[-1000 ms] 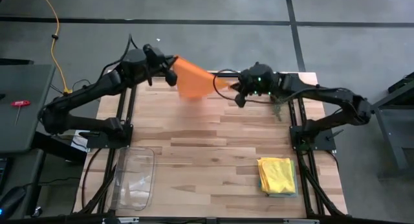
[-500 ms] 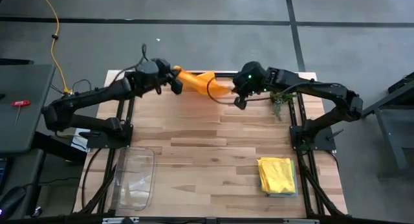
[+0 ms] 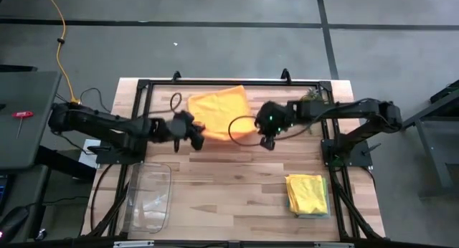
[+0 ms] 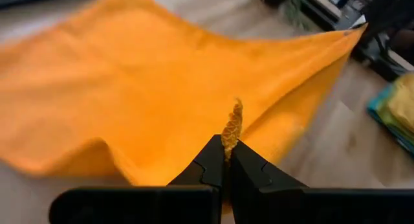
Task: Fold microfiber towels
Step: Fold the orange microfiber cloth
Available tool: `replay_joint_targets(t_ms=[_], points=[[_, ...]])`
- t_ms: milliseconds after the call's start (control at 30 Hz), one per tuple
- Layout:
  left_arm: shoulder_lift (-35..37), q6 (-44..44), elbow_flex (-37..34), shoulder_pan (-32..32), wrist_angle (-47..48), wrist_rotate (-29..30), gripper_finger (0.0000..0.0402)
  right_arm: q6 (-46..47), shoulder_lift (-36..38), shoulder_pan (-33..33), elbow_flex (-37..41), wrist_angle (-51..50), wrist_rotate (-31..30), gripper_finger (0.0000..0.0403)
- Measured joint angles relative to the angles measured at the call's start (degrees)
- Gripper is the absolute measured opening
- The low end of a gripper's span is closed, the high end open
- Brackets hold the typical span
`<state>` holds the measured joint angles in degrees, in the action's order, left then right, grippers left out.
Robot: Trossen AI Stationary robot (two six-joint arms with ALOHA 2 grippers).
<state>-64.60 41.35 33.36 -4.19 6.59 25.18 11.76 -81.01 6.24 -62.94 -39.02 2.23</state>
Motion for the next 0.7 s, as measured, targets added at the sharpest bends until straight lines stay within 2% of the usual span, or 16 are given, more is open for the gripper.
replay_joint_targets(t_ms=[200, 433, 567, 700], points=[[0.0, 13.84, -2.77, 10.74, 1.02, 2.52, 0.0, 10.78, 0.0, -6.69, 6.76, 7.58, 4.53, 0.0], [-1.02, 28.59, -2.75, 20.65, 5.39, 2.91, 0.0, 19.54, 0.0, -14.45, 9.71, 10.48, 5.1, 0.0], [-3.31, 39.07, -2.75, 23.71, 5.7, 3.05, 0.0, 22.44, 0.0, -16.05, 9.75, 12.22, 4.59, 0.0], [-4.31, 47.2, -2.75, 23.35, 7.22, 4.4, 0.0, 24.72, 0.02, -14.71, 9.79, 14.32, 2.19, 0.0]])
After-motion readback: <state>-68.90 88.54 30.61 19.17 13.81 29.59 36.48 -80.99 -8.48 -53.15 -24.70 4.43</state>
